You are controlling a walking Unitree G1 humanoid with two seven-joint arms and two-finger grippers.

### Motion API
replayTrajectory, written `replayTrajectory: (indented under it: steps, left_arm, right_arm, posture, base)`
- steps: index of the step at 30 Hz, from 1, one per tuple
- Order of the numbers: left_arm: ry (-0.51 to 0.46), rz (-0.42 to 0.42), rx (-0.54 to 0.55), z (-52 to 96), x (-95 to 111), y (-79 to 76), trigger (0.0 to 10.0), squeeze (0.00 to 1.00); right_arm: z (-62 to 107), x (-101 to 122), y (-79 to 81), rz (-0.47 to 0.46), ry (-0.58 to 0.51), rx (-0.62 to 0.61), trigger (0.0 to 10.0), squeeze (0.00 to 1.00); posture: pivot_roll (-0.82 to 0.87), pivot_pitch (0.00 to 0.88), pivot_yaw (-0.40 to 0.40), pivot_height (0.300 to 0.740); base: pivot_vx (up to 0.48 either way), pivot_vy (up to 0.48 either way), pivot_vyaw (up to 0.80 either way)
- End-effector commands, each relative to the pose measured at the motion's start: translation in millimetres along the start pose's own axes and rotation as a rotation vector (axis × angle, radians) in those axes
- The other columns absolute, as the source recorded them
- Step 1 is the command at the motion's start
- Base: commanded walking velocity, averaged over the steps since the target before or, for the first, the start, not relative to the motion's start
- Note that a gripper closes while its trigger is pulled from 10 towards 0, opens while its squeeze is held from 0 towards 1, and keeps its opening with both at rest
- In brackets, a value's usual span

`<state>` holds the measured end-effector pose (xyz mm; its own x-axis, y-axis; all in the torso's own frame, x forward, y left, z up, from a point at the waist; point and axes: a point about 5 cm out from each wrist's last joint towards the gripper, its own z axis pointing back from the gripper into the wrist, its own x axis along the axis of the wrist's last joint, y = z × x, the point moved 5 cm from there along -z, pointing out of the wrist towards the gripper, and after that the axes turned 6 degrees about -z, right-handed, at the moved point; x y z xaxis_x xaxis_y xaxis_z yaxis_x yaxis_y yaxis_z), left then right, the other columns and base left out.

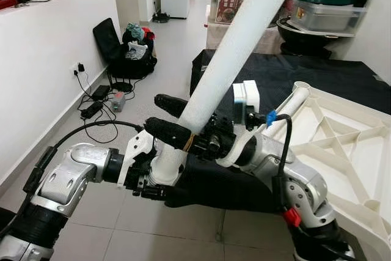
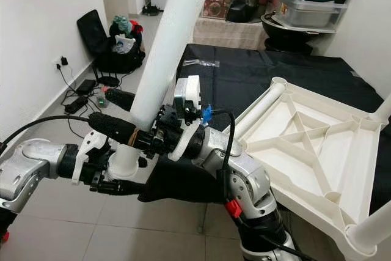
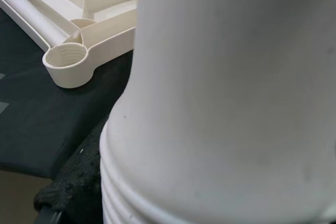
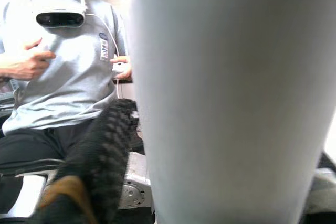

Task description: Building children table

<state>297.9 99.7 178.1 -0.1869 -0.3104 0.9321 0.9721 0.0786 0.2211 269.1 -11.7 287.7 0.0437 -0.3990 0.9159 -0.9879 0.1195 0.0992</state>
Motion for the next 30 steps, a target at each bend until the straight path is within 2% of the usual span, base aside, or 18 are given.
replayTrajectory:
  steps: [1, 5, 7, 8, 11, 12, 13, 15, 16, 18, 19, 20, 21, 22, 23, 24, 27, 30]
  left_arm:
    - [-0.019, -0.012, -0.007, -3.4, 4, -0.4, 0.0, 0.0]
    - [0.005, -0.029, 0.064, -1.9, -2, 10.1, 0.0, 0.0]
    - [0.079, -0.049, 0.186, 1.3, -15, 28.1, 0.0, 0.0]
    - [0.079, -0.049, 0.186, 1.3, -15, 28.1, 0.0, 0.0]
    - [0.218, -0.059, 0.394, 11.4, -39, 57.2, 0.0, 0.0]
    - [0.262, -0.066, 0.451, 15.6, -45, 64.7, 2.6, 0.0]
    - [0.29, -0.07, 0.491, 19.0, -50, 69.7, 2.9, 0.0]
    - [0.309, -0.069, 0.522, 21.6, -53, 73.4, 2.9, 0.0]
    - [0.348, -0.081, 0.57, 25.9, -58, 79.2, 1.7, 0.0]
    - [0.372, -0.09, 0.598, 28.7, -61, 82.8, 1.3, 0.0]
    - [0.405, -0.113, 0.64, 32.6, -63, 88.1, 2.3, 0.0]
    - [0.438, -0.154, 0.682, 35.7, -64, 93.9, 5.0, 0.0]
    - [0.455, -0.181, 0.704, 37.3, -64, 97.3, 5.0, 0.0]
    - [0.455, -0.181, 0.704, 37.3, -64, 97.3, 5.0, 0.0]
    - [0.473, -0.214, 0.721, 38.1, -64, 99.8, 9.7, 0.0]
    - [0.473, -0.214, 0.721, 38.1, -64, 99.8, 9.7, 0.0]
    - [0.497, -0.283, 0.742, 36.2, -66, 103.5, 10.0, 0.0]
    - [0.5, -0.301, 0.749, 34.9, -66, 104.6, 10.0, 0.0]
  right_arm:
    - [-0.5, 1, -0.5, -0.013, -0.002, -0.002, 10.0, 1.0]
    - [1.0, 4, -7.1, -0.032, -0.032, -0.061, 10.0, 1.0]
    - [3.6, 13, -22.2, -0.034, -0.096, -0.183, 10.0, 1.0]
    - [3.6, 13, -22.2, -0.034, -0.096, -0.183, 10.0, 1.0]
    - [9.2, 22, -45.2, -0.038, -0.177, -0.376, 10.0, 1.0]
    - [11.0, 22, -49.3, -0.036, -0.183, -0.415, 10.0, 1.0]
    - [13.3, 21, -54.3, -0.039, -0.183, -0.458, 10.0, 1.0]
    - [15.7, 19, -58.9, -0.048, -0.184, -0.498, 10.0, 1.0]
    - [21.0, 16, -68.9, -0.067, -0.186, -0.579, 10.0, 1.0]
    - [24.6, 14, -75.3, -0.084, -0.188, -0.632, 10.0, 1.0]
    - [31.5, 7, -86.3, -0.144, -0.197, -0.72, 10.0, 0.3]
    - [39.0, -3, -96.9, -0.224, -0.213, -0.814, 10.0, 0.0]
    - [43.5, -10, -102.6, -0.279, -0.221, -0.869, 10.0, 0.0]
    - [43.5, -10, -102.6, -0.279, -0.221, -0.869, 10.0, 0.0]
    - [49.0, -19, -109.2, -0.348, -0.244, -0.937, 10.0, 0.0]
    - [49.0, -19, -109.2, -0.348, -0.244, -0.937, 10.0, 0.0]
    - [58.8, -42, -119.4, -0.49, -0.28, -1.081, 10.0, 0.0]
    - [62.1, -50, -122.5, -0.535, -0.289, -1.13, 10.0, 0.0]
  posture:
    - [0.09, 0.0, -0.055, 0.74]
    - [0.08, 0.0, -0.057, 0.74]
    - [0.08, 0.0, -0.058, 0.74]
    - [0.08, 0.0, -0.058, 0.74]
    - [0.07, 0.0, -0.056, 0.74]
    - [0.07, 0.0, -0.056, 0.74]
    - [0.07, 0.0, -0.055, 0.74]
    - [0.07, 0.0, -0.055, 0.74]
    - [0.07, 0.0, -0.055, 0.74]
    - [0.07, 0.0, -0.055, 0.74]
    - [0.07, 0.0, -0.056, 0.74]
    - [0.07, 0.0, -0.056, 0.74]
    - [0.07, 0.0, -0.056, 0.74]
    - [0.07, 0.0, -0.056, 0.74]
    - [0.07, 0.0, -0.057, 0.74]
    - [0.07, 0.0, -0.057, 0.74]
    - [0.07, 0.0, -0.062, 0.74]
    - [0.08, 0.0, -0.065, 0.74]
  base:
    - [0.0, 0.0, 0.0]
    - [0.0, 0.0, 0.0]
    - [0.0, 0.0, 0.0]
    - [0.0, 0.0, 0.0]
    - [0.0, 0.0, 0.0]
    - [0.0, 0.0, 0.0]
    - [0.0, 0.0, 0.0]
    - [0.0, 0.0, 0.0]
    - [0.0, 0.0, 0.0]
    - [0.0, 0.0, 0.0]
    - [0.0, 0.0, 0.0]
    - [0.0, 0.0, 0.0]
    - [0.0, 0.0, 0.0]
    - [0.0, 0.0, 0.0]
    - [0.0, 0.0, 0.0]
    - [0.0, 0.0, 0.0]
    - [0.0, 0.0, 0.0]
    - [0.0, 0.0, 0.0]
